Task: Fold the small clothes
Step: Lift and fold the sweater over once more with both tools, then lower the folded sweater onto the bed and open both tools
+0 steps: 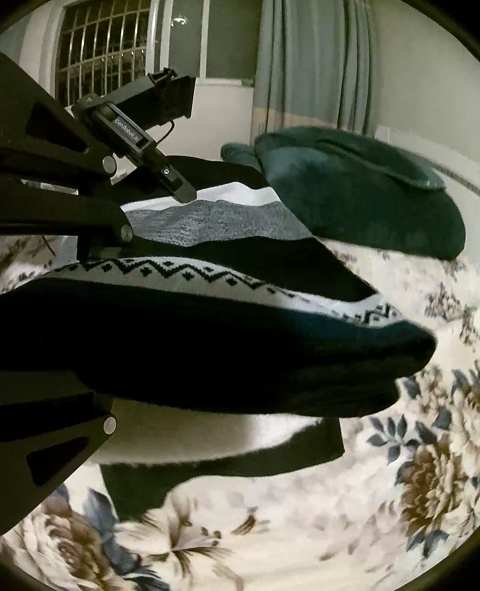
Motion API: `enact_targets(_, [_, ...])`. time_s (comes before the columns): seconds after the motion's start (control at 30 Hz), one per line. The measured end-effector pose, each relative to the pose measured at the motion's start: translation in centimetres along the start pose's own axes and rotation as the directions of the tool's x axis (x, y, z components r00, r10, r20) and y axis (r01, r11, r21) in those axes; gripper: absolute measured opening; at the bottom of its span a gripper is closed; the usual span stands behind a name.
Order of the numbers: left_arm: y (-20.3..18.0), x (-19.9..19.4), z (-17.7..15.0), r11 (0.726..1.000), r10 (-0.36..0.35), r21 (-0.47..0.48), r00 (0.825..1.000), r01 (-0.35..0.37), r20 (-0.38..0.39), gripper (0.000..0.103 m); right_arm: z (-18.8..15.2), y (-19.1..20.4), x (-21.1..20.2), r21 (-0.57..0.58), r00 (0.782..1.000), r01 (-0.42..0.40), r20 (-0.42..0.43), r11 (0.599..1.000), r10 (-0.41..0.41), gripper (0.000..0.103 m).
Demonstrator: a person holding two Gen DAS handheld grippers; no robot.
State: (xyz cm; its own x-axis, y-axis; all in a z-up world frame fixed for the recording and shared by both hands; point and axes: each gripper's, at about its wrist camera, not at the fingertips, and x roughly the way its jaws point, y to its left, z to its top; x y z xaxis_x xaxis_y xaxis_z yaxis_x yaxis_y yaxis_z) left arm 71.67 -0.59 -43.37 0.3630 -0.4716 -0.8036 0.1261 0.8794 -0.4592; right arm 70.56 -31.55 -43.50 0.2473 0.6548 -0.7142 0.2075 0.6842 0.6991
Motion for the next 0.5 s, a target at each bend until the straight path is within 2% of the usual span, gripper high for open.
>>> enact_targets(0.13, [-0.6, -0.1, 0.2, 0.998, 0.049, 0.025, 0.999, -0.049, 0.001, 0.041, 0.0, 0.5, 0.7, -0.042, 0.998, 0.065, -0.002, 0.997, -0.065, 0.024])
enact_targets(0.23, [-1.4, -0.5, 0.0, 0.992, 0.114, 0.059, 0.993, -0.114, 0.011, 0.05, -0.3, 0.8, 0.4, -0.072, 0.986, 0.165, 0.017, 0.984, -0.164, 0.031])
enact_targets(0.27, [-1.6, -0.5, 0.0, 0.987, 0.147, 0.066, 0.989, -0.147, 0.012, 0.057, -0.7, 0.9, 0.2, -0.07, 0.981, 0.195, 0.031, 0.978, -0.193, 0.034])
enact_targets(0.3, [-1.6, -0.3, 0.1, 0.983, 0.167, 0.069, 0.986, -0.167, 0.013, 0.061, -0.8, 0.9, 0.1, -0.07, 0.974, 0.225, 0.041, 0.972, -0.222, 0.039])
enact_targets(0.33, [-1.7, -0.5, 0.0, 0.98, 0.187, 0.07, 0.982, -0.189, 0.023, 0.062, -1.1, 1.3, -0.1, -0.078, 0.961, 0.273, 0.063, 0.959, -0.269, 0.041])
enact_targets(0.37, [-1.7, -0.6, 0.1, 0.976, 0.205, 0.073, 0.978, -0.207, 0.032, 0.069, -1.5, 2.0, -0.4, -0.097, 0.937, 0.344, 0.094, 0.934, -0.335, 0.046])
enact_targets(0.4, [-1.9, -0.8, 0.1, 0.969, 0.23, 0.08, 0.972, -0.233, 0.039, 0.082, -1.8, 2.9, -0.6, -0.113, 0.913, 0.403, 0.121, 0.908, -0.39, 0.051])
enact_targets(0.43, [-2.1, -1.1, 0.1, 0.964, 0.249, 0.087, 0.967, -0.252, 0.048, 0.087, -2.1, 3.3, -0.8, -0.123, 0.891, 0.447, 0.142, 0.886, -0.43, 0.054])
enact_targets(0.47, [-2.2, -1.3, 0.2, 0.96, 0.259, 0.091, 0.964, -0.264, 0.056, 0.093, -2.5, 3.8, -1.1, -0.13, 0.867, 0.492, 0.165, 0.861, -0.471, 0.063])
enact_targets(0.5, [-2.5, -1.8, 0.2, 0.953, 0.281, 0.096, 0.957, -0.287, 0.074, 0.094, -3.0, 4.7, -1.5, -0.139, 0.821, 0.562, 0.212, 0.815, -0.53, 0.078])
